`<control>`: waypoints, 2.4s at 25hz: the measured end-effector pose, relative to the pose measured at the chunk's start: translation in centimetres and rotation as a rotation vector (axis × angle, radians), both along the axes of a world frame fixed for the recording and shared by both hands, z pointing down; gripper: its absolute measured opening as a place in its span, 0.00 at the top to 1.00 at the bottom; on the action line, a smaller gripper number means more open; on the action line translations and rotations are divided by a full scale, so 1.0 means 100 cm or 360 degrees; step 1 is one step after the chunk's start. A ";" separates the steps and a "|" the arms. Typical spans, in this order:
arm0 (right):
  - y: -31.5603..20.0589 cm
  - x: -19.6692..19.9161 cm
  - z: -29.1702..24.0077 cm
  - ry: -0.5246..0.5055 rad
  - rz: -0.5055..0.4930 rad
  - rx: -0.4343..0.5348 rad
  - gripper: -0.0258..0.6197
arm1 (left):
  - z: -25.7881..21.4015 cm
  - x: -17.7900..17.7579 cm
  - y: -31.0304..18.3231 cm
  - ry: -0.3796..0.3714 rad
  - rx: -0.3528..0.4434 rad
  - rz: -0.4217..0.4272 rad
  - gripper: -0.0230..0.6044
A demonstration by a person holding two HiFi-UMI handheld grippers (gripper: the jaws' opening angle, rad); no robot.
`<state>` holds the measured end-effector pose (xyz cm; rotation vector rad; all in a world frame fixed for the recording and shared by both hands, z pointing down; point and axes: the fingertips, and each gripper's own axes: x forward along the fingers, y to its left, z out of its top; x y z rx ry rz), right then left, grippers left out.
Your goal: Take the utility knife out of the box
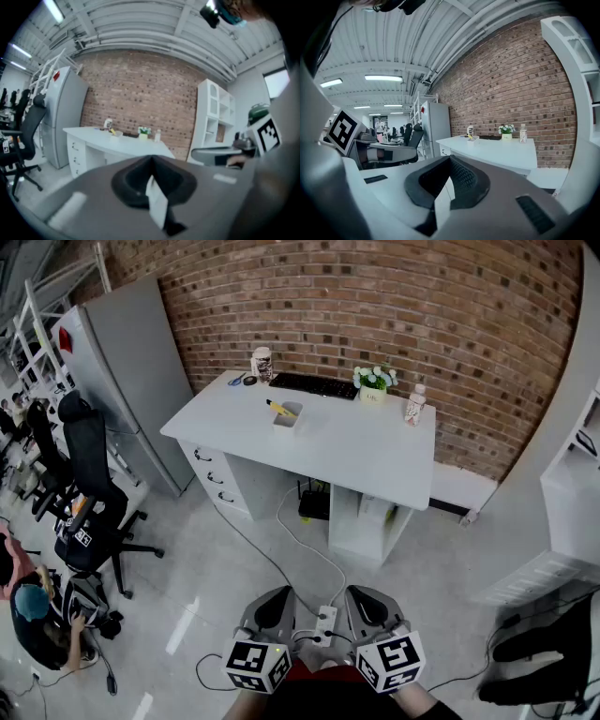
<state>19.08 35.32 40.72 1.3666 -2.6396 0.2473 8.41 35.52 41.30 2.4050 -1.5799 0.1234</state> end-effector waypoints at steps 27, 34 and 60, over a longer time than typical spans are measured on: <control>-0.026 0.022 0.001 -0.0123 0.0054 -0.0022 0.95 | -0.009 0.002 -0.021 -0.0053 0.0071 -0.0063 0.96; -0.046 0.013 0.006 -0.0045 0.0062 -0.0024 0.95 | -0.008 -0.003 -0.045 -0.0040 0.0076 -0.0040 0.96; -0.223 -0.106 0.027 0.0056 0.0192 -0.0194 0.95 | 0.018 -0.111 -0.231 -0.0003 -0.0064 0.0137 0.96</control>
